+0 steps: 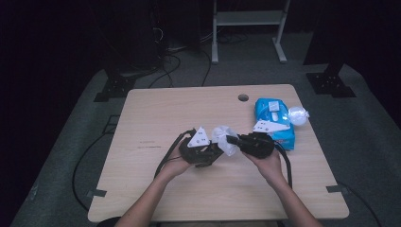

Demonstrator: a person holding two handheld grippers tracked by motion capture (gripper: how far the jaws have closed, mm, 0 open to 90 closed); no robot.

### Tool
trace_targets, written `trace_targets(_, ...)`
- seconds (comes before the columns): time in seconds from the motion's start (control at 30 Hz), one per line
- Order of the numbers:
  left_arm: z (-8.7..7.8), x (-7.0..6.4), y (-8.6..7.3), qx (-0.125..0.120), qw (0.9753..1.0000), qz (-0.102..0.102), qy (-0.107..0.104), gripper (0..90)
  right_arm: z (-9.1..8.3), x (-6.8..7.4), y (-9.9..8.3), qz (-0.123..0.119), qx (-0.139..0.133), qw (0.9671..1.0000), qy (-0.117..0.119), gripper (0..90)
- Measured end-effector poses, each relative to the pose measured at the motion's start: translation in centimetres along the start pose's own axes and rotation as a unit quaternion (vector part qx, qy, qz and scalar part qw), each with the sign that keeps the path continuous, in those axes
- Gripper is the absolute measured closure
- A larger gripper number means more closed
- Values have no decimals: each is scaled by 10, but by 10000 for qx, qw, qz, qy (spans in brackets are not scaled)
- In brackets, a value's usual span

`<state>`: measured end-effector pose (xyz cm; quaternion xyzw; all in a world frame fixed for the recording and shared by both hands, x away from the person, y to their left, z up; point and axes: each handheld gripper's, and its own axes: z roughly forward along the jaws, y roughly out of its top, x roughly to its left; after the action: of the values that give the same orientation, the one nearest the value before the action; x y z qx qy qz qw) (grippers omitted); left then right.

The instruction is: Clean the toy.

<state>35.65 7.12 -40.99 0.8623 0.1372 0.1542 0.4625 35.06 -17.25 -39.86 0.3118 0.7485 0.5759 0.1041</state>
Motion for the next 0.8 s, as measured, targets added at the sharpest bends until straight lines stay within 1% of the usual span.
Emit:
trace_targets(0.07,1,-1,0,1,10000,21,16,642,1,7,4,-49,-92,9999,131,818)
trace_targets(0.13,2,-1,1,12,10000,41,15,642,3,13,7,-145,-78,9996,229,818)
trace_targets(0.17,1,-1,1,-2,10000,12,10,643,4,15,7,-176,-80,9995,247,818)
trace_targets(0.23,0,1,0,-7,10000,-15,-9,643,4,13,6,-192,-58,9996,194,817)
trace_targets(0.3,0,2,-1,6,10000,-36,4,643,3,6,3,-78,-92,9999,111,818)
trace_targets(0.37,-1,2,-1,19,10000,-43,3,643,1,-2,-2,-14,-8,10000,-52,818)
trace_targets(0.4,-1,3,-1,13,10000,-43,4,643,0,-6,-6,44,2,10000,-81,818)
trace_targets(0.43,-1,3,-1,-4,10000,-61,8,643,0,-12,-11,158,67,9998,-140,817)
trace_targets(0.5,-1,4,-1,1,10000,-71,7,643,2,-20,-21,291,210,9991,-232,817)
trace_targets(0.57,-2,4,-1,5,10000,-84,10,643,5,-27,-30,536,285,9979,-213,816)
trace_targets(0.67,-2,4,-1,3,10000,-87,11,643,11,-30,-39,775,356,9963,-93,816)
trace_targets(0.73,-2,4,-1,-2,10000,-91,8,643,14,-31,-41,814,419,9958,-98,816)
trace_targets(0.8,-2,4,-1,-18,10000,-98,3,643,17,-32,-44,919,492,9945,-55,816)
